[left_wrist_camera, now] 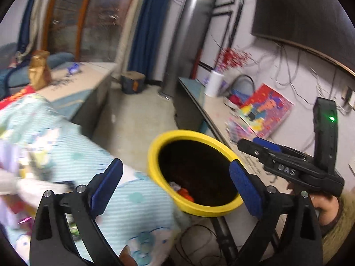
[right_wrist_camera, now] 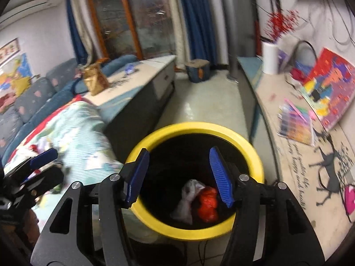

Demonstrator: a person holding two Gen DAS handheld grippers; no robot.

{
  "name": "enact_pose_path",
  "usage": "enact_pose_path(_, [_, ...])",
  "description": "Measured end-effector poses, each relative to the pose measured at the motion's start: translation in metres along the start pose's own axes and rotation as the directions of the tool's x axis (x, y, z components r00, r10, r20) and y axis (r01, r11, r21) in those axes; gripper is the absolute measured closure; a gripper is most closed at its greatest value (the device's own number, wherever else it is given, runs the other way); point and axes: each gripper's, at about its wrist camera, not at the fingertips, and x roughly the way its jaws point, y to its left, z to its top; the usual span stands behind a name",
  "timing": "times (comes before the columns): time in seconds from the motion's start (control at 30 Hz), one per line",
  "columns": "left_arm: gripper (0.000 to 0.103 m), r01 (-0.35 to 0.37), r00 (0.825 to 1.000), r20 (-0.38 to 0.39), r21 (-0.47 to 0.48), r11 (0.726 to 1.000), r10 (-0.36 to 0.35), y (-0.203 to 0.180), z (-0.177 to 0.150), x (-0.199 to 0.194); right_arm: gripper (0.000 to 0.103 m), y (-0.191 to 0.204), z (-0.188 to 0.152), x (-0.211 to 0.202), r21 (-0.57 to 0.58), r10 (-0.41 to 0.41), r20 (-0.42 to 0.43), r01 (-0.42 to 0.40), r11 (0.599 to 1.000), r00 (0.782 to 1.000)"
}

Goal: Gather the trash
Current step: 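Open both tools to drop the bags into the yellow bin, then move both tools back over the remaining trash on the bed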

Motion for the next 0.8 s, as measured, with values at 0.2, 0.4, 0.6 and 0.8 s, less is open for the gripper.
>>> enact_pose_path(0.2, [0.009,-0.104,0.993,0.059,-0.047,0.993,0.106,0.027,-0.002,-0.037,0.048,0.042,0.004,-0.014,-0.086,0.102,0.034,-0.099,0.991,0.994])
enact_pose_path(0.4, [0.008,-0.176,0.977,0.105,-0.087,0.980,0.185,0.047,-0.004,-0.066,0.044,0.075,0.005,-0.026,-0.160,0.169,0.061,-0.157,0.974,0.984])
enact_pose_path(0.6, [0.008,-0.234,0.959,0.133,-0.121,0.965,0.249,0.063,-0.005,-0.090,0.042,0.104,0.003,-0.030,-0.216,0.225,0.048,-0.210,0.954,0.973])
enact_pose_path(0.8, [0.008,-0.284,0.942,0.136,-0.159,0.945,0.306,0.082,-0.008,-0.109,0.039,0.128,-0.002,-0.032,-0.264,0.265,0.033,-0.248,0.932,0.964])
